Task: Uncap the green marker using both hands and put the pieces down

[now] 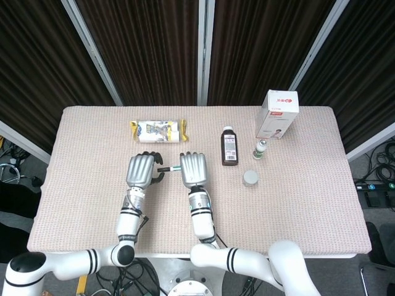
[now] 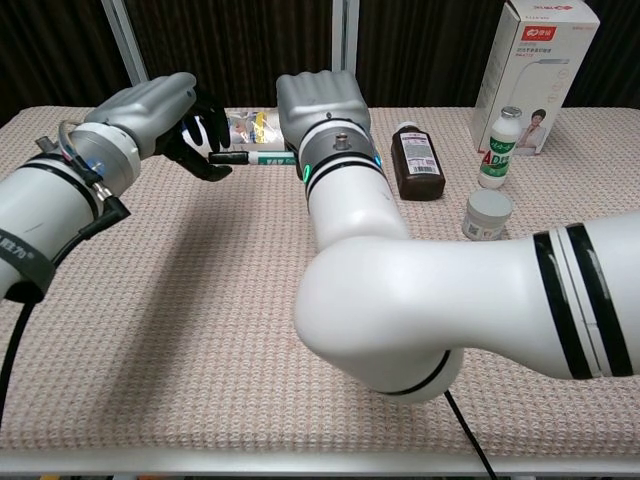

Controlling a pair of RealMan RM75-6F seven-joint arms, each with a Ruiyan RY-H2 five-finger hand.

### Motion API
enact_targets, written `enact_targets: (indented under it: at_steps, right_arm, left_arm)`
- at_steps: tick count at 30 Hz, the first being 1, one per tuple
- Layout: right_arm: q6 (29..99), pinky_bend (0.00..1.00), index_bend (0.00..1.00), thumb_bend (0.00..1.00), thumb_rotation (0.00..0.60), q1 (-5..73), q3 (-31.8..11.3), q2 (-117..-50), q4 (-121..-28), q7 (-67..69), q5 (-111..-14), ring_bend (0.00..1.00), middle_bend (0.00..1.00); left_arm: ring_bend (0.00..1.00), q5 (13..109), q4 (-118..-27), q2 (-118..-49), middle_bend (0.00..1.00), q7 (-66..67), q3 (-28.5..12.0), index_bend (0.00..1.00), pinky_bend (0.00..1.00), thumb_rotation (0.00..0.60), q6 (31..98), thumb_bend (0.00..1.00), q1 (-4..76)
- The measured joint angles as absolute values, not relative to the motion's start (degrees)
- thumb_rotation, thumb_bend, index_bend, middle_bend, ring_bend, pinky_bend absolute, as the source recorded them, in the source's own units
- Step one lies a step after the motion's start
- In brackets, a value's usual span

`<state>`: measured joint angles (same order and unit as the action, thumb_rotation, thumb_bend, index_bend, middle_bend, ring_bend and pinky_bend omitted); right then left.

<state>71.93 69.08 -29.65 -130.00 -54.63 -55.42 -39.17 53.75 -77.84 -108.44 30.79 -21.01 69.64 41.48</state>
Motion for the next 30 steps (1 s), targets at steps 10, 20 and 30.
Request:
enact_targets:
  at_steps: [10, 20, 30]
  right_arm:
    - [72.6, 0.64, 0.66, 0.29, 0.6, 70.5, -28.5, -130.0, -54.0, -54.5, -37.2, 0.57, 0.65]
    - [73.1, 0.64, 0.66, 0.3, 0.6, 70.4, -28.5, -130.0, -53.7, -54.3, -37.6, 0.57, 0.65]
    - [77.1, 0.64, 0.67, 0.3, 0.6, 64.7, -27.1, -127.1, -59.1, -53.7, -40.8, 0.58, 0.65]
  left_arm:
    - [0.45, 53.5, -77.7, -108.6, 0.51, 29.7, -21.3, 0.56, 0.52, 0.6, 69.3, 0.29, 42.0]
    - [0.51, 54.4, -78.3, -108.1, 0.56, 28.0, -20.3, 0.6, 0.57, 0.6, 69.4, 0.31, 41.4]
    - [0.56, 54.8, -79.5, -104.9, 0.62, 19.6, -19.8, 0.64, 0.61, 0.6, 68.6, 0.33, 37.8]
